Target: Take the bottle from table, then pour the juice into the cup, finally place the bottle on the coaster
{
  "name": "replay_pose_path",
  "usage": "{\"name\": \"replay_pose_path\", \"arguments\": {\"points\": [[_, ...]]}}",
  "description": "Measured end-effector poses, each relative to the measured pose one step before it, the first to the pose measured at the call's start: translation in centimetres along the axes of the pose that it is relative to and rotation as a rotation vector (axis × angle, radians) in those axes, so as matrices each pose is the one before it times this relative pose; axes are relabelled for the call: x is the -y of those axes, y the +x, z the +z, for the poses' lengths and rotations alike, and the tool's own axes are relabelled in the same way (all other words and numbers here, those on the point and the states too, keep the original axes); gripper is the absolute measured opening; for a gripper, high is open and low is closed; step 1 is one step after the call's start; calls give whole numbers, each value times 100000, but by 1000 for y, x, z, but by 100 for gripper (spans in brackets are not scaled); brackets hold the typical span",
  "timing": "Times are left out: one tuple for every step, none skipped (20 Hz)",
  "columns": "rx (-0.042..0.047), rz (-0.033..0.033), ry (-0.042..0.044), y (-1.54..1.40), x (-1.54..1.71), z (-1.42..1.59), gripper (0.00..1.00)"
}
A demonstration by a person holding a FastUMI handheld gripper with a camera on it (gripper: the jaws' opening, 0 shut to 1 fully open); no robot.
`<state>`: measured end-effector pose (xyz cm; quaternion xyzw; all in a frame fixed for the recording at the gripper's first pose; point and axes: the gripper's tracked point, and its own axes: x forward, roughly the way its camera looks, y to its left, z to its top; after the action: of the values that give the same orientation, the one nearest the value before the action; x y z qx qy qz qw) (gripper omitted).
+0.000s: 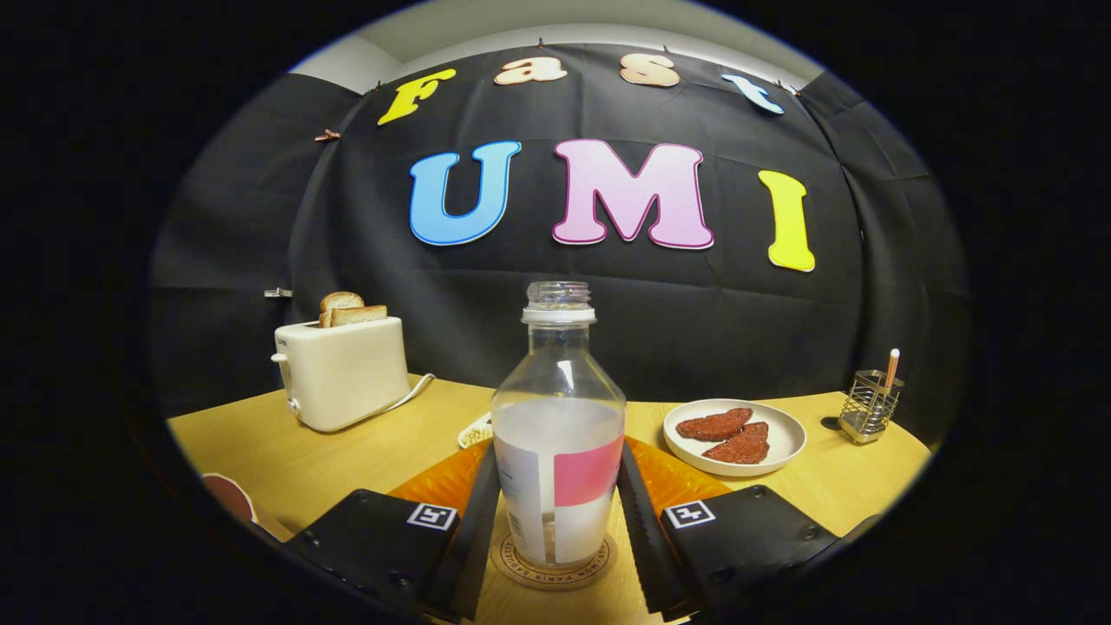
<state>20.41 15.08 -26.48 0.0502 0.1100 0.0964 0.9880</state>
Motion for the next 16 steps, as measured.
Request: {"name": "replay_pose_path", "arguments": {"points": [[-479, 237, -269, 10, -128, -177, 72], [292, -673, -303, 18, 116, -66, 73], [250, -436, -197, -105, 19, -59, 73], [-253, 138, -115, -5, -73, -115, 75], [-718, 487, -146, -19, -238, -294, 75], [-195, 1030, 247, -87, -266, -108, 76], [-264, 990, 413, -5, -300, -1, 77], [-736, 494, 484, 192, -148, -344, 80], [-756, -497, 79, -398, 106, 65, 89], [-299, 325, 244, -92, -137, -30, 99], [-81, 56, 114, -74, -73, 79, 98], [157, -411, -153, -124, 97, 227, 98], [84, -714, -1, -159, 223, 156, 98], [-331, -520, 447, -289, 226, 132, 98], [-377, -823, 778, -460, 271, 78, 98], [-413, -1215, 1015, -581, 373, 184, 98]]}}
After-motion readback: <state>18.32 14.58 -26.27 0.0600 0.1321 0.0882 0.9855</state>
